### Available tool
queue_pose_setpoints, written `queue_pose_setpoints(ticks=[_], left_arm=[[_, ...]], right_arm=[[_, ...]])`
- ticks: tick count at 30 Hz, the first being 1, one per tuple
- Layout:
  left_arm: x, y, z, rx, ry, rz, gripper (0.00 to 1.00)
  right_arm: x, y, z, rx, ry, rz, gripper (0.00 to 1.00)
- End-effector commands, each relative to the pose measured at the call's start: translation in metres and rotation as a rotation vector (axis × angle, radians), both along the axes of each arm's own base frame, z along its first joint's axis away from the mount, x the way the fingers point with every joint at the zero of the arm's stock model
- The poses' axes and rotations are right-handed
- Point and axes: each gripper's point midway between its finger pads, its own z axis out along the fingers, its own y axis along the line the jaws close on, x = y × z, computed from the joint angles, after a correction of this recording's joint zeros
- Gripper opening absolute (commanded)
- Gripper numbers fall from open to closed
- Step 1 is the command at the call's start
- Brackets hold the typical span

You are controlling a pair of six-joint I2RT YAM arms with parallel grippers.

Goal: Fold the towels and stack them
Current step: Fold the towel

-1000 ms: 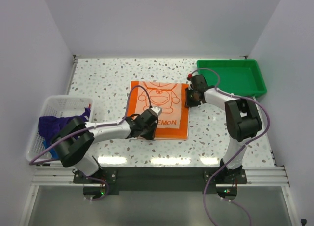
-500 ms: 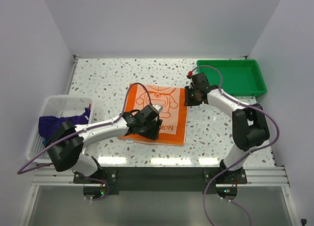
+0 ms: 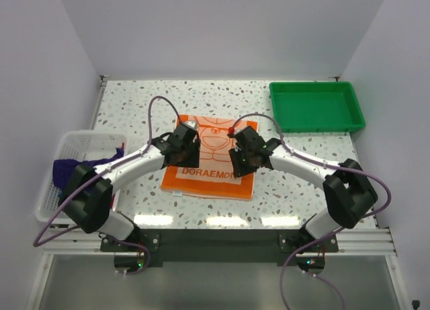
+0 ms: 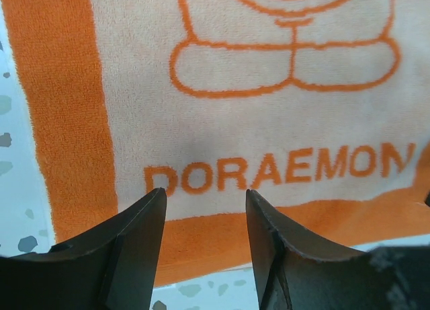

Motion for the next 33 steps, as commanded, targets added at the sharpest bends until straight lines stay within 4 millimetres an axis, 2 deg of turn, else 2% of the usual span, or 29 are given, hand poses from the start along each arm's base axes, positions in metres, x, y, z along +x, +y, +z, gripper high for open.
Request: queue_pose_setpoints(ticks=[1,4,8,12,14,17,21,23,25,27,28,29,30,31,33], left_arm=[[0.010,0.008,-0.019,0.054,-0.003,0.017,0.56],[0.001,0.018,-0.040,0.069,0.047,0.066,0.55],[-0.033,0.034,-0.070,0.080,0.147,0.103,0.54],[-0.061,0.041,-0.080,0.043,0.212,0.137,0.54],[-0.080,0.051,-0.088,0.053,0.252,0.159,0.54],[-0.100,0.056,-0.091,0.020,0.291,0.189,0.54],[-0.108,0.051,-0.079,-0.063,0.279,0.216,0.57],[-0.104,0.048,-0.069,-0.087,0.255,0.213,0.59],[-0.090,0.038,-0.049,-0.121,0.202,0.182,0.65],[-0.071,0.040,-0.035,-0.064,0.124,0.113,0.69],[-0.051,0.038,-0.014,-0.046,0.058,0.099,0.70],[-0.038,0.041,-0.009,0.021,0.014,0.040,0.73],[-0.023,0.044,0.000,0.065,-0.032,0.028,0.75],[0.001,0.041,0.027,0.062,-0.095,0.022,0.76],[0.028,0.048,0.038,0.142,-0.137,-0.033,0.79]], right_arm=[[-0.010,-0.002,-0.009,-0.047,0.021,0.006,0.33],[-0.022,-0.009,-0.023,-0.090,0.070,0.027,0.35],[-0.038,-0.022,-0.039,-0.137,0.123,0.032,0.37],[-0.064,-0.037,-0.051,-0.186,0.233,0.034,0.39],[-0.075,-0.045,-0.054,-0.207,0.272,0.024,0.40],[-0.090,-0.058,-0.052,-0.241,0.312,0.002,0.41],[-0.102,-0.070,-0.044,-0.263,0.338,-0.017,0.44],[-0.098,-0.072,-0.036,-0.268,0.309,-0.017,0.44],[-0.092,-0.072,-0.027,-0.270,0.282,-0.006,0.44],[-0.069,-0.060,-0.009,-0.223,0.218,0.001,0.43],[-0.056,-0.059,-0.002,-0.198,0.196,-0.010,0.43],[-0.034,-0.050,0.012,-0.170,0.147,0.013,0.43],[-0.023,-0.048,0.020,-0.159,0.134,0.021,0.43],[0.004,-0.045,0.041,-0.123,0.083,0.005,0.44],[0.030,-0.047,0.048,-0.130,0.052,0.042,0.46]])
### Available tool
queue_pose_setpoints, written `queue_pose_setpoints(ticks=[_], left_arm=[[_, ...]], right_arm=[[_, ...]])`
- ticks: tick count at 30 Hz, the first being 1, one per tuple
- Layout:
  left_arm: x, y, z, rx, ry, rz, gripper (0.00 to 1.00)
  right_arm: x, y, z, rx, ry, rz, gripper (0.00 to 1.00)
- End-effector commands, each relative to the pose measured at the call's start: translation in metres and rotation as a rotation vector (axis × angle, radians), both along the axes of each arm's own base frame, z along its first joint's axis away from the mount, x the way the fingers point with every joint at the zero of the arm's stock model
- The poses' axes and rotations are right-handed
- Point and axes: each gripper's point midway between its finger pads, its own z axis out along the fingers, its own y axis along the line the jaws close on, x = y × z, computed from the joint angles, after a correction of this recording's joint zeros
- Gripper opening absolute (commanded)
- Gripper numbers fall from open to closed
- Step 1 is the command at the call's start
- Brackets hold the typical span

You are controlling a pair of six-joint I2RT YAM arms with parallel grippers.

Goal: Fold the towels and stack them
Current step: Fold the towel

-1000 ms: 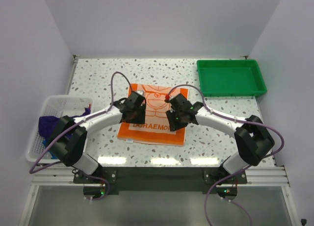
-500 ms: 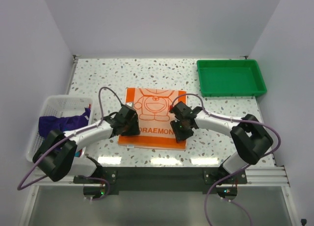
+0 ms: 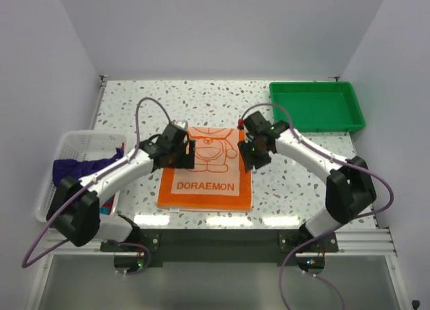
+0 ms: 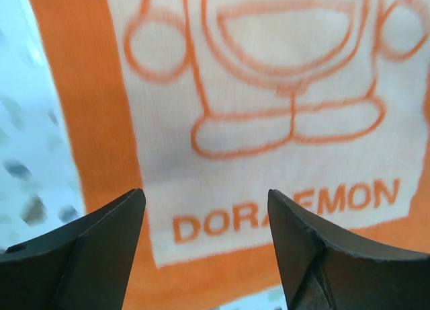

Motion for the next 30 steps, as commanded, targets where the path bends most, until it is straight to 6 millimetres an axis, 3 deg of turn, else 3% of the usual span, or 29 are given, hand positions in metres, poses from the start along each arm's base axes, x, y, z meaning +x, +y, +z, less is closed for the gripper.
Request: queue_pose_setpoints(ticks=[1,2,3,4,5,7,8,9,10,12,14,15,16,21,22,26,30], left_arm=[[0.076,0.016,0.061,0.125,-0.224,-0.076,0.80],[0.089,0.022,0.058,0.167,-0.229,-0.111,0.82],[0.106,0.020,0.071,0.148,-0.269,-0.130,0.84],[0.120,0.033,0.072,0.154,-0.271,-0.121,0.84],[0.129,0.036,0.062,0.162,-0.245,-0.159,0.84],[0.155,0.052,0.066,0.152,-0.255,-0.142,0.84],[0.164,0.054,0.053,0.166,-0.235,-0.177,0.84],[0.176,0.052,0.057,0.158,-0.256,-0.196,0.84],[0.183,0.056,0.041,0.188,-0.227,-0.257,0.84],[0.197,0.054,0.043,0.202,-0.233,-0.311,0.84],[0.205,0.052,0.026,0.203,-0.201,-0.395,0.81],[0.213,0.051,0.031,0.197,-0.209,-0.416,0.80],[0.217,0.050,0.021,0.199,-0.190,-0.452,0.79],[0.240,0.057,0.019,0.230,-0.205,-0.480,0.70],[0.242,0.059,0.018,0.229,-0.200,-0.483,0.69],[0.244,0.056,0.005,0.197,-0.159,-0.532,0.67],[0.240,0.053,-0.003,0.172,-0.140,-0.566,0.66]], right_arm=[[0.071,0.002,0.050,0.048,-0.177,0.092,0.47],[0.079,0.003,0.047,0.046,-0.157,0.122,0.52],[0.088,0.004,0.051,0.057,-0.166,0.135,0.53],[0.105,0.001,0.063,0.068,-0.209,0.165,0.54],[0.112,0.001,0.054,0.069,-0.187,0.217,0.56],[0.137,-0.008,0.060,0.084,-0.211,0.220,0.56],[0.145,-0.011,0.059,0.092,-0.220,0.248,0.56],[0.152,-0.009,0.051,0.124,-0.199,0.261,0.56],[0.166,-0.014,0.057,0.135,-0.230,0.276,0.56],[0.174,-0.013,0.046,0.143,-0.199,0.318,0.56],[0.187,-0.011,0.048,0.136,-0.217,0.379,0.56],[0.190,-0.011,0.035,0.130,-0.189,0.398,0.56],[0.201,-0.011,0.037,0.123,-0.210,0.422,0.55],[0.221,-0.011,0.013,0.123,-0.159,0.447,0.53],[0.228,-0.008,0.016,0.129,-0.176,0.458,0.52],[0.238,-0.003,-0.008,0.141,-0.162,0.462,0.50],[0.238,0.001,-0.024,0.165,-0.133,0.467,0.48]])
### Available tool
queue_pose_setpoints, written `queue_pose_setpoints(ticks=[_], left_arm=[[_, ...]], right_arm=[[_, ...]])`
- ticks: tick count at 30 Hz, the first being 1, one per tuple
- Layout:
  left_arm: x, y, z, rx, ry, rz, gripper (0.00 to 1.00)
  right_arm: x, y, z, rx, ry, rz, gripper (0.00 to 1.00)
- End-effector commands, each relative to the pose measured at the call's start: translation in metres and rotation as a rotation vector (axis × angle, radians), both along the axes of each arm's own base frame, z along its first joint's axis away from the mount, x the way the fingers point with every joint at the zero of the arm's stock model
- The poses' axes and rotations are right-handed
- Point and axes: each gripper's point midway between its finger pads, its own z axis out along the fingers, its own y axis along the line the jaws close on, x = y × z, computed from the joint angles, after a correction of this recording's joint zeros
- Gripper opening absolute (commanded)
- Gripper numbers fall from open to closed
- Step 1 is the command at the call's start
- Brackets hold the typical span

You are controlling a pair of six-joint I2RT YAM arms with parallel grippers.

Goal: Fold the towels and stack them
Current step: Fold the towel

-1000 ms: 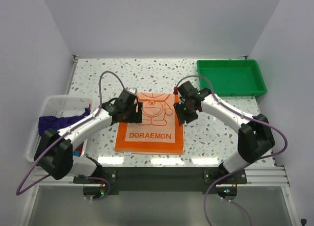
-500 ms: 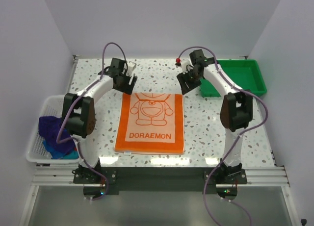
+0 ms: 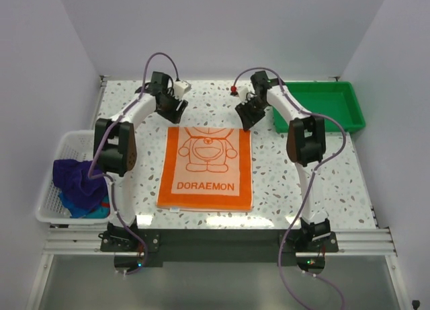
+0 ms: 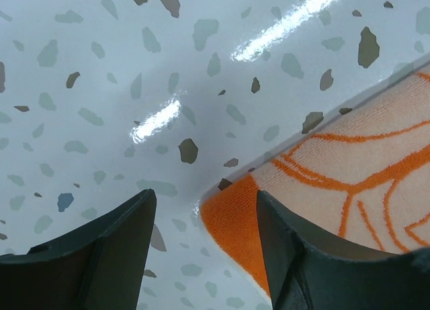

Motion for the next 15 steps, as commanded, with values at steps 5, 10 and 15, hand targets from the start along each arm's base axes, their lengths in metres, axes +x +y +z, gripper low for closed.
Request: queue_pose_setpoints(ticks=[5,10,15], left_arm=[[-0.002,-0.009,-0.002,-0.039,0.023,-0.086,0.66],[-0.002,-0.008,-0.012,-0.030,0.040,-0.089,0.66],[-0.006,-0.008,-0.020,-0.025,0.064,-0.103,0.66]], right_arm=[[0.005,0.009,-0.006,0.049,0.009,0.040,0.47],[0.004,0.004,-0.026,0.015,0.033,0.032,0.46],[-0.002,-0.003,-0.040,-0.021,0.067,0.038,0.37]])
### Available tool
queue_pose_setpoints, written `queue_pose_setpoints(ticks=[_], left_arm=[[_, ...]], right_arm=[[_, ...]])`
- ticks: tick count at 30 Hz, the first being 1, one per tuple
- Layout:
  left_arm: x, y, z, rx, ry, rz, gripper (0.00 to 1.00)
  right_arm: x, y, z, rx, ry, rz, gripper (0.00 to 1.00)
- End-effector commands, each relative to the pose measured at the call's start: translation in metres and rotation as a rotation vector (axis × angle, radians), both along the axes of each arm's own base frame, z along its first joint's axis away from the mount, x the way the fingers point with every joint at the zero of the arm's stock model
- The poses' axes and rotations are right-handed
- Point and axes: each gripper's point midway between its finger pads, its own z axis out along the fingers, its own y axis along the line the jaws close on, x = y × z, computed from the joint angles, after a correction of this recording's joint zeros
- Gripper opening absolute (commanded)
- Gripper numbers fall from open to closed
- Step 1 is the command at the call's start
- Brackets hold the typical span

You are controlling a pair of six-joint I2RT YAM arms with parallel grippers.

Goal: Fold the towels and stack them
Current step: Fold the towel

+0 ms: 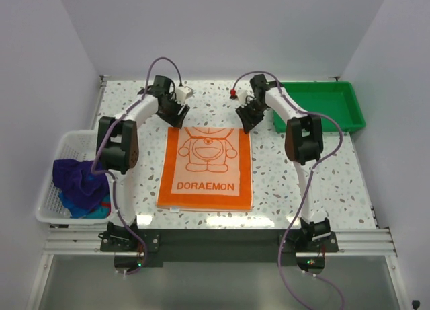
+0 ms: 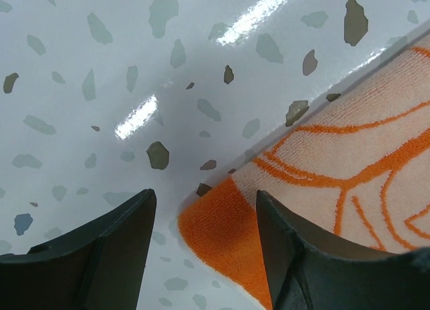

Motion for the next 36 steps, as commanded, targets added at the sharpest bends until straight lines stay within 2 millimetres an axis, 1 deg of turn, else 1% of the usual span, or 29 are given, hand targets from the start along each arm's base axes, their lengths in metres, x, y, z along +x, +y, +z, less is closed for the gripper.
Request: queue_pose_setpoints(ticks=[1,2,3,4,6,7,11,12,13,19,25,26,29,34,36], left_arm=[[0.003,0.000,0.002,-0.006,-0.004,-0.040,0.66],[0.003,0.000,0.001,-0.007,-0.002,-0.043,0.66],[0.002,0.000,0.001,-0.006,-0.001,-0.046,0.66],[0.002,0.001,-0.002,-0.003,0.004,-0.045,0.66],[0.002,0.005,-0.004,0.005,0.009,-0.038,0.65],[0.002,0.007,-0.007,0.009,0.017,-0.030,0.63],[-0.003,0.012,-0.015,0.030,0.035,-0.014,0.59],[-0.003,0.013,-0.017,0.033,0.037,-0.008,0.56],[-0.002,0.014,-0.017,0.038,0.035,-0.004,0.55],[-0.007,0.019,-0.024,0.052,0.052,0.020,0.54],[-0.010,0.027,-0.038,0.090,0.078,0.043,0.54],[-0.012,0.031,-0.041,0.102,0.087,0.051,0.54],[-0.019,0.035,-0.047,0.122,0.123,0.070,0.52],[-0.031,0.038,-0.055,0.115,0.172,0.082,0.52],[-0.033,0.043,-0.057,0.115,0.181,0.089,0.49]], right_arm=[[0.000,-0.006,-0.014,-0.031,0.016,0.026,0.34],[-0.002,-0.009,-0.017,-0.047,0.026,0.027,0.24],[-0.004,-0.011,-0.020,-0.056,0.034,0.028,0.19],[-0.006,-0.011,-0.022,-0.064,0.042,0.033,0.08],[-0.008,-0.014,-0.025,-0.087,0.043,0.040,0.01],[-0.009,-0.015,-0.025,-0.095,0.042,0.041,0.00],[-0.010,-0.015,-0.025,-0.112,0.031,0.047,0.00],[-0.011,-0.015,-0.025,-0.113,0.031,0.050,0.00],[-0.011,-0.013,-0.025,-0.114,0.028,0.051,0.00],[-0.013,-0.019,-0.033,-0.179,0.032,0.056,0.00],[-0.017,-0.022,-0.039,-0.203,0.033,0.051,0.00],[-0.017,-0.022,-0.039,-0.211,0.032,0.054,0.00],[-0.017,-0.029,-0.044,-0.250,0.029,0.051,0.00],[-0.013,-0.036,-0.044,-0.295,0.012,0.046,0.00],[-0.011,-0.039,-0.044,-0.310,0.004,0.044,0.00]])
